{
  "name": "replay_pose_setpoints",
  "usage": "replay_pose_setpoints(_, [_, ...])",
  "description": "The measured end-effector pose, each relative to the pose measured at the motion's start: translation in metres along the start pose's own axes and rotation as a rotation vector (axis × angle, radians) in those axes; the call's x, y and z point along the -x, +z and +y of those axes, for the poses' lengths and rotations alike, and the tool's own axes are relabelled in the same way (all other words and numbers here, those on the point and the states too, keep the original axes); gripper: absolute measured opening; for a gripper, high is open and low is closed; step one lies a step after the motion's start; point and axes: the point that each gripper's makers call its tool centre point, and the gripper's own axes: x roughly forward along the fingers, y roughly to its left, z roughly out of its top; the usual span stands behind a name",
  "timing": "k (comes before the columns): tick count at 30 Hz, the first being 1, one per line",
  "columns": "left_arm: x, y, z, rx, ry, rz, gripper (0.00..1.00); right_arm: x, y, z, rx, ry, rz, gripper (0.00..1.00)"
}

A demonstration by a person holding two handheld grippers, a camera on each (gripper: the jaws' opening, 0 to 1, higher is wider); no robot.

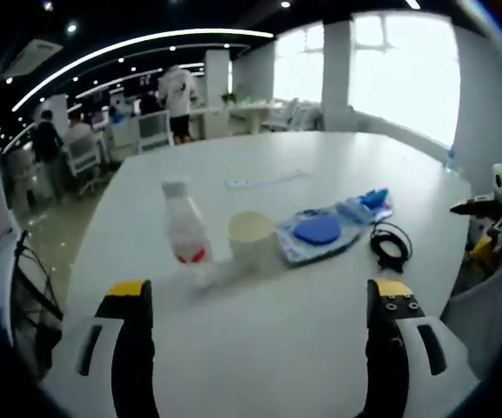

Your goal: Arrange the tabletop items into an orderly group along one side of the table until the central work area is clear of visible clutter.

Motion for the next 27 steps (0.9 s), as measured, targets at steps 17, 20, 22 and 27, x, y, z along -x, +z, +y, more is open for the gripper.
replay_pose_setpoints(17, [0.014, -0.020, -0.031, -0.039, -0.042, 0.034, 0.99, 0.000, -0.003, 0.002, -0.003, 0.013, 0.012, 0.99])
replay_pose_setpoints(20, [0.014, -0.023, -0.032, -0.036, -0.051, 0.043, 0.99, 0.000, -0.004, 0.001, -0.003, 0.016, 0.013, 0.99])
replay_pose_setpoints(22, [0.015, -0.026, -0.033, -0.039, -0.057, 0.053, 0.99, 0.000, -0.004, 0.000, -0.002, 0.015, 0.014, 0.99])
replay_pose_setpoints(27, [0.016, -0.033, -0.034, -0.043, -0.070, 0.073, 0.99, 0.000, -0.003, 0.000, -0.007, 0.014, 0.010, 0.99])
